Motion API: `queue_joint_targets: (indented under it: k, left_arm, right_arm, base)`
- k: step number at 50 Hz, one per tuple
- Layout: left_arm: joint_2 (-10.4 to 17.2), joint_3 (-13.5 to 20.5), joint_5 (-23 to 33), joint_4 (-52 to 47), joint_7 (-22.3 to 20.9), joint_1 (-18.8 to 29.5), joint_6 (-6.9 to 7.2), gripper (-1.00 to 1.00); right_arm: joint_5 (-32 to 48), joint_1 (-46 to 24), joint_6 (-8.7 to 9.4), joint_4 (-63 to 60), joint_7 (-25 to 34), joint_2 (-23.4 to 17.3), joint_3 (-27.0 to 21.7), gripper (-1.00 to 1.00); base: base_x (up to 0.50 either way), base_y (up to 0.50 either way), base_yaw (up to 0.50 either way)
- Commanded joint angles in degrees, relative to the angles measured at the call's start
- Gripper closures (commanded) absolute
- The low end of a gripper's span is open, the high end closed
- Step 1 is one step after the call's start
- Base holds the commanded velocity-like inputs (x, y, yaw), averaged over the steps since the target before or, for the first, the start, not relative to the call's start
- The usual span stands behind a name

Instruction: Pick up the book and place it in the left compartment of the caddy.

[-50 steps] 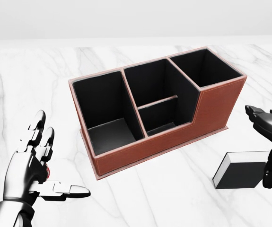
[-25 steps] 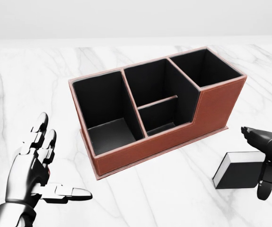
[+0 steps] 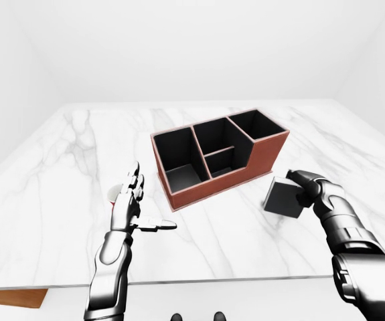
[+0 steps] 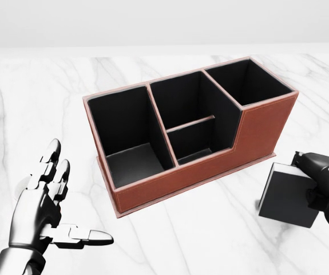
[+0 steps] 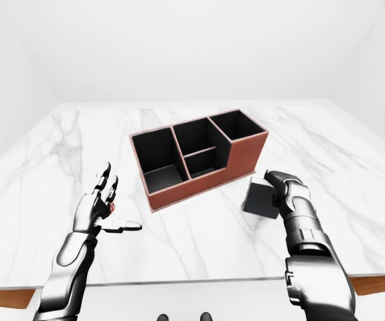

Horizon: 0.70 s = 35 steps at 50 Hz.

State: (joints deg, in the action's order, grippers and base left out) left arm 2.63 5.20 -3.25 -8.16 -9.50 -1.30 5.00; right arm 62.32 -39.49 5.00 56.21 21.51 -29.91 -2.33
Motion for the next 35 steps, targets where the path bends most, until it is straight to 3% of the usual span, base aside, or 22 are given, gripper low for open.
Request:
queue_joint_targets:
  k: [1,5,10,20,35]
  left_arm:
    - [-0.1,-0.1,0.3,-0.1,0.1,-0.2,0.00,-1.00]
    - [-0.1,-0.1,0.2,-0.4,0.1,-0.4,0.00,-1.00]
    - [0.0,0.2,-0.1,-0.9,0.1,-0.3,0.00,-1.00]
    - [0.1,0.8,-0.8,-2.9,-0.4,-0.8,0.00,-1.00]
    - [0.6,2.2,-2.1,-3.7,-0.6,0.1,0.00,-1.00]
  right_arm:
    - [0.4,-1.3,0.00,0.5,-2.5,-0.5,-0.5,1.00]
    - [0.5,-1.0,0.00,-1.4,-1.9,-0.8,-0.6,1.00]
    - [0.7,-0.4,0.00,-9.8,3.6,-0.7,-2.0,1.00]
    - [0.3,2.4,0.00,-37.3,15.5,2.5,-5.1,1.00]
    - [-3.4,-7.1,0.00,-47.1,16.8,9.6,-3.0,1.00]
  base:
    - [0.00,0.00,0.00]
    - [0.00,0.00,0.00]
    - [0.00,0.00,0.00]
    - [0.00,0.00,0.00]
    - [0.00,0.00,0.00]
